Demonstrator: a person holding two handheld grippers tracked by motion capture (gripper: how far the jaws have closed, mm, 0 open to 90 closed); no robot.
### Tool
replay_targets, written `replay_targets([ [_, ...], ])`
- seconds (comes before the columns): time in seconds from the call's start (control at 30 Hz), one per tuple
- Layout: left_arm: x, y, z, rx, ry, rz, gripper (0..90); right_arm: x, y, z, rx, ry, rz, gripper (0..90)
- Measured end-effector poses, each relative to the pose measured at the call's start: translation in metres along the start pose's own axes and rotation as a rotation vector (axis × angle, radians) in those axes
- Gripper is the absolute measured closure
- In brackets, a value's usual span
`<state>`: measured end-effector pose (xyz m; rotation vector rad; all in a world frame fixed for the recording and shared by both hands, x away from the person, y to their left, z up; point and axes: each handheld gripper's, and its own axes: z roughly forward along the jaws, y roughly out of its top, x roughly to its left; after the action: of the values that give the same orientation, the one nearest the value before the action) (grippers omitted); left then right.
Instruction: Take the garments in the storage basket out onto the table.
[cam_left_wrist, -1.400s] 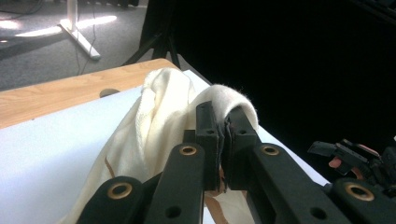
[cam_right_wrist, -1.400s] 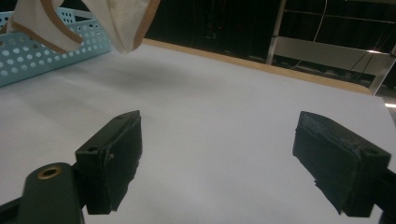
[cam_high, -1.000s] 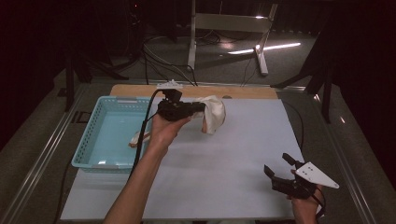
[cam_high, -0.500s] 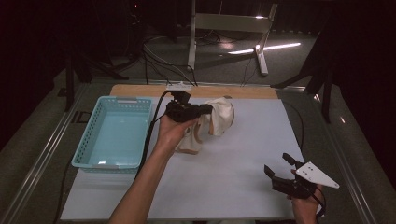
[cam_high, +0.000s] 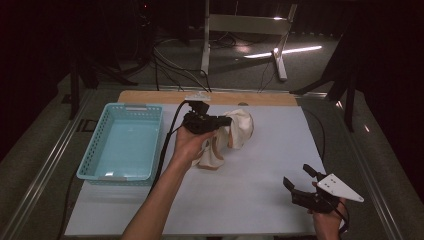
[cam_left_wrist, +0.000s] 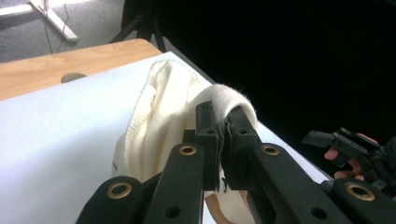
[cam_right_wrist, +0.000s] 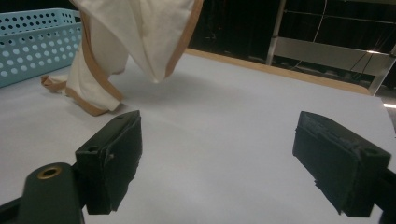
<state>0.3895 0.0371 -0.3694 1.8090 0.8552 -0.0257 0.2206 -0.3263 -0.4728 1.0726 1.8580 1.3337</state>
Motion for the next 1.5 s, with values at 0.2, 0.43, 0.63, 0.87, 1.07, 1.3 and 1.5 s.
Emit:
replay_targets([
  [0.2,0.003,-0.008,0.008,0.023,0.004,-0.013,86.8,0.000,0.000,0.000,0.000,0.000,0.000,15.8],
  [0.43,0.005,-0.015,0.014,0.039,0.007,-0.020,86.5,0.000,0.000,0.000,0.001,0.001,-0.001,15.8],
  [0.63,0.007,-0.021,0.022,0.066,0.009,-0.025,85.4,0.000,0.000,0.000,0.000,0.000,-0.002,15.9],
  [0.87,0.009,-0.029,0.027,0.096,0.015,-0.031,65.1,0.000,0.000,-0.001,0.000,0.001,-0.002,15.8],
  [1.07,0.013,-0.032,0.026,0.088,0.038,-0.057,33.2,0.000,0.000,-0.001,0.000,0.001,-0.003,15.8],
  [1.3,0.012,-0.035,0.021,0.063,0.069,-0.045,16.0,0.000,0.000,0.000,0.001,0.002,-0.004,15.8],
  [1.5,0.009,-0.036,0.015,0.054,0.086,0.005,2.3,0.001,0.000,0.000,0.002,0.003,-0.005,15.8],
])
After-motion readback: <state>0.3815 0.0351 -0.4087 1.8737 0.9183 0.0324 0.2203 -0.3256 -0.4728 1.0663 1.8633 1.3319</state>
